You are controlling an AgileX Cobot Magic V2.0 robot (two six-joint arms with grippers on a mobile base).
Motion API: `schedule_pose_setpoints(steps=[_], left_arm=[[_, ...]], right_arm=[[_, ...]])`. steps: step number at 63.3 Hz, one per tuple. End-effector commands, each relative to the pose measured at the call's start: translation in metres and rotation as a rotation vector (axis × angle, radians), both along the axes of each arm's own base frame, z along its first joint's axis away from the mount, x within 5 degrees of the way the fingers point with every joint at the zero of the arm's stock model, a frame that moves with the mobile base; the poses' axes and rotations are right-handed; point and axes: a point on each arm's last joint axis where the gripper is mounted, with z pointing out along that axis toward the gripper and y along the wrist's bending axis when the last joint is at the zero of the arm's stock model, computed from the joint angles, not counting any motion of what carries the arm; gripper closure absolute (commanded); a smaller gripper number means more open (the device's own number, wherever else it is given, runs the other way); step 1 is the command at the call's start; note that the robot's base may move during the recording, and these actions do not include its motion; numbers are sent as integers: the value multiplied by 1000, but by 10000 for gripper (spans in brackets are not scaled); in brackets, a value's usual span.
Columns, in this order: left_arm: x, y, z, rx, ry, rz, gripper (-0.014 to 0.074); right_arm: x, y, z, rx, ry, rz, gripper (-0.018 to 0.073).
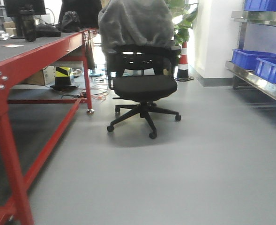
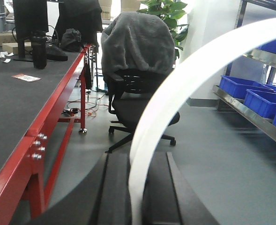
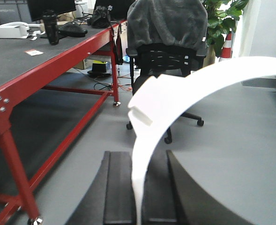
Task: Grab PVC pipe and place in blue bin
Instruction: 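Drive the base to the metal shelf of blue bins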
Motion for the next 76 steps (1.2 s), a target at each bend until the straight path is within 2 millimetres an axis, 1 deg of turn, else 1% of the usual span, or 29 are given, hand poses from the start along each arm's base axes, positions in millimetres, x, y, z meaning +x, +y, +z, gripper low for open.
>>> schedule_pose_setpoints(steps=[1,76], left_arm=[[-1,0,4,-8,-35,-1,707],[-1,0,4,-8,-35,-1,707]], right_arm=[[0,0,1,-15,-20,2,728],[0,0,1,-15,-20,2,728]])
